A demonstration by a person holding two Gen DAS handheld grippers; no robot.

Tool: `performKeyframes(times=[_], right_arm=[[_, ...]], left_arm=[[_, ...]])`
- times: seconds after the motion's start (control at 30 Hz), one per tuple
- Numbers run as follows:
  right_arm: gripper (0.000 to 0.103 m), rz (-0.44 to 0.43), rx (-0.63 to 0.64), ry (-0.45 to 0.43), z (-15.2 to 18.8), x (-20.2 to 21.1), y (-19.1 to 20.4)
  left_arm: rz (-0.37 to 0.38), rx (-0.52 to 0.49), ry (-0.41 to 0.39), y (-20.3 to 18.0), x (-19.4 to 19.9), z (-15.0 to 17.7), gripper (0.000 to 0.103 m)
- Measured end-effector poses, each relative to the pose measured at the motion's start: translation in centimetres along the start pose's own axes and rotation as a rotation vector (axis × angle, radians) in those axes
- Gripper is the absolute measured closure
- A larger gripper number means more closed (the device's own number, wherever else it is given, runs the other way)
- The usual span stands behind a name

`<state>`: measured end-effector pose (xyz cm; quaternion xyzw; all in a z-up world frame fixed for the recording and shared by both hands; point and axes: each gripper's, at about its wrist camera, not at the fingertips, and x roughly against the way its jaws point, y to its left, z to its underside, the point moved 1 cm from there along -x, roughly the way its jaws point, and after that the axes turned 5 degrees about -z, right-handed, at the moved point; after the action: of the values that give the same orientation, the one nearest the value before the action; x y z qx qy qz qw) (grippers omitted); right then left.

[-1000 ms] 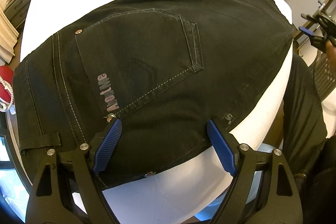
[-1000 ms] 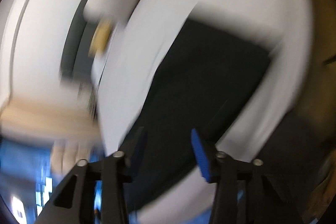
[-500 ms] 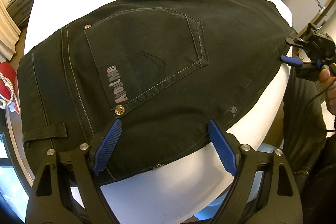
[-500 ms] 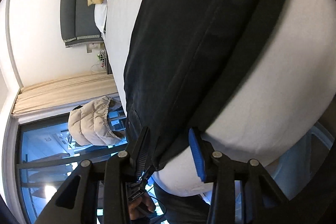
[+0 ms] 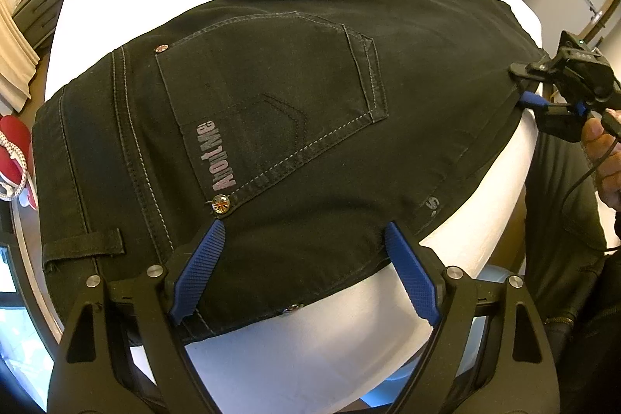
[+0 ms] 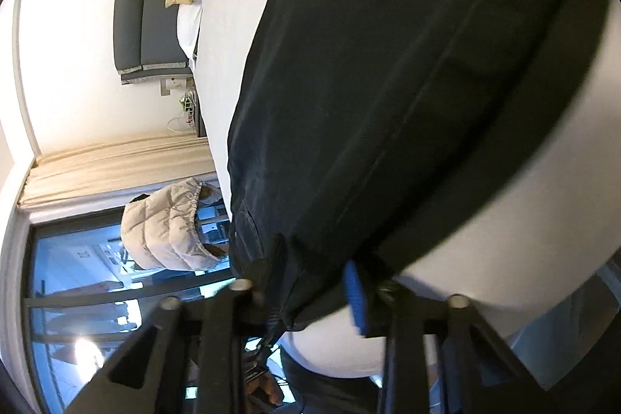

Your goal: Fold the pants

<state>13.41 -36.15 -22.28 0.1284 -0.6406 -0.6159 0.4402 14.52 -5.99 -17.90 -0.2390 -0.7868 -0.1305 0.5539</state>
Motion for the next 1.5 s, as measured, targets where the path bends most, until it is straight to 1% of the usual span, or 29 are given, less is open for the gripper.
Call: performKeyframes(times=[0.03, 0.13, 0.2, 0.27, 0.43, 0.5, 0.53, 0.6, 0.67, 0.7, 0.73, 0.77, 0.8, 0.87, 0.9, 0.93, 1.0, 1.07, 1.13, 1.17, 1.2, 1.23, 1.27, 1.3, 1.33, 1.37, 1.4, 1.47, 1.5], right_arm=[[0.092, 0.010, 0.004, -0.001, 0.0, -0.1, 0.0], [0.096, 0.030, 0.025, -0.008, 0.3, 0.2, 0.0], [0.097, 0.071, 0.067, -0.011, 0.7, 0.5, 0.5], [0.098, 0.087, 0.070, -0.014, 1.1, 0.8, 0.5], [0.100, 0.104, 0.057, -0.020, 1.8, 1.1, -0.1], [0.100, 0.107, 0.055, -0.018, 1.8, 1.0, -0.4], [0.102, 0.110, 0.055, -0.016, 1.6, 0.8, -0.6], [0.102, 0.109, 0.053, -0.005, 1.3, 0.3, -0.9], [0.095, 0.083, 0.055, 0.018, 1.0, 0.5, -0.6], [0.083, 0.068, 0.046, 0.024, 1.0, 0.9, -0.4], [0.063, 0.060, 0.033, 0.025, 1.1, 1.5, -0.1], [0.049, 0.061, 0.029, 0.021, 1.3, 2.1, 0.3], [0.033, 0.096, 0.040, 0.008, 1.6, 2.9, 1.0], [0.032, 0.175, 0.100, -0.019, 2.0, 4.5, 2.7], [0.034, 0.191, 0.145, -0.015, 2.0, 5.0, 3.8], [0.040, 0.191, 0.179, -0.024, 1.8, 5.4, 4.8], [0.043, 0.180, 0.244, -0.065, 1.0, 5.9, 6.7], [0.049, 0.136, 0.283, -0.082, -0.4, 5.3, 7.8], [0.055, 0.065, 0.267, -0.081, -2.2, 3.7, 7.9], [0.058, 0.042, 0.243, -0.065, -3.0, 2.5, 7.6], [0.063, 0.026, 0.221, -0.042, -3.6, 1.3, 7.1], [0.068, 0.025, 0.201, -0.012, -4.3, -0.3, 6.3], [0.069, 0.049, 0.189, 0.005, -4.5, -1.3, 5.6], [0.070, 0.075, 0.183, 0.022, -4.6, -2.1, 4.9], [0.085, 0.114, 0.192, 0.028, -4.9, -2.6, 3.8], [0.097, 0.153, 0.200, 0.009, -5.2, -2.5, 2.9], [0.103, 0.176, 0.199, -0.021, -5.7, -1.8, 2.0], [0.103, 0.109, 0.129, -0.113, -7.5, 1.2, -0.4], [0.103, 0.094, 0.092, -0.157, -8.4, 2.7, -1.2]], left_arm=[[0.000, -0.002, 0.001, 0.1, 0.0, 0.0, 0.018], [0.001, -0.005, 0.006, 0.2, 0.0, 0.0, 0.018], [0.001, -0.009, 0.011, 0.1, 0.0, 0.0, 0.018], [0.000, -0.014, 0.017, 0.1, -0.1, 0.0, 0.018], [-0.004, -0.032, 0.032, 0.0, 0.1, 0.2, 0.018], [-0.008, -0.039, 0.033, 0.0, 0.1, 0.4, 0.018], [-0.006, -0.038, 0.032, 0.1, 0.1, 0.4, 0.018], [-0.005, -0.032, 0.029, 0.1, 0.2, 0.5, 0.018], [-0.015, -0.036, 0.033, -0.2, 0.6, 0.4, 0.018], [-0.016, -0.036, 0.039, -0.2, 0.8, 0.3, 0.018], [-0.015, -0.037, 0.046, -0.3, 1.1, 0.2, 0.018], [-0.011, -0.039, 0.051, -0.4, 1.6, 0.2, 0.018], [-0.005, -0.041, 0.051, -0.5, 2.2, 0.1, 0.018], [0.010, -0.035, 0.029, -0.7, 3.5, -0.3, 0.018], [0.022, -0.022, 0.012, -0.7, 4.2, -0.7, 0.018], [0.034, -0.008, -0.006, -0.6, 4.7, -1.0, 0.018], [0.074, 0.040, -0.058, -0.5, 5.4, -2.4, 0.018], [0.110, 0.076, -0.097, -0.8, 5.0, -4.4, 0.018], [0.110, 0.082, -0.119, -1.6, 3.5, -6.3, 0.018], [0.125, 0.094, -0.118, -2.0, 2.2, -7.1, 0.018], [0.128, 0.113, -0.096, -2.5, 0.7, -7.7, 0.018], [0.112, 0.126, -0.065, -2.7, -0.9, -8.3, 0.018], [0.077, 0.118, -0.037, -3.3, -2.5, -8.3, 0.018], [0.054, 0.101, -0.033, -3.4, -3.1, -7.8, 0.019], [0.025, 0.073, -0.043, -4.0, -3.4, -7.5, 0.019], [0.003, 0.050, -0.060, -4.4, -3.3, -7.1, 0.019], [-0.006, 0.047, -0.064, -4.5, -3.2, -6.8, 0.019], [-0.003, 0.060, -0.073, -4.4, -2.8, -6.1, 0.019], [0.000, 0.067, -0.079, -4.2, -2.6, -5.7, 0.019]])
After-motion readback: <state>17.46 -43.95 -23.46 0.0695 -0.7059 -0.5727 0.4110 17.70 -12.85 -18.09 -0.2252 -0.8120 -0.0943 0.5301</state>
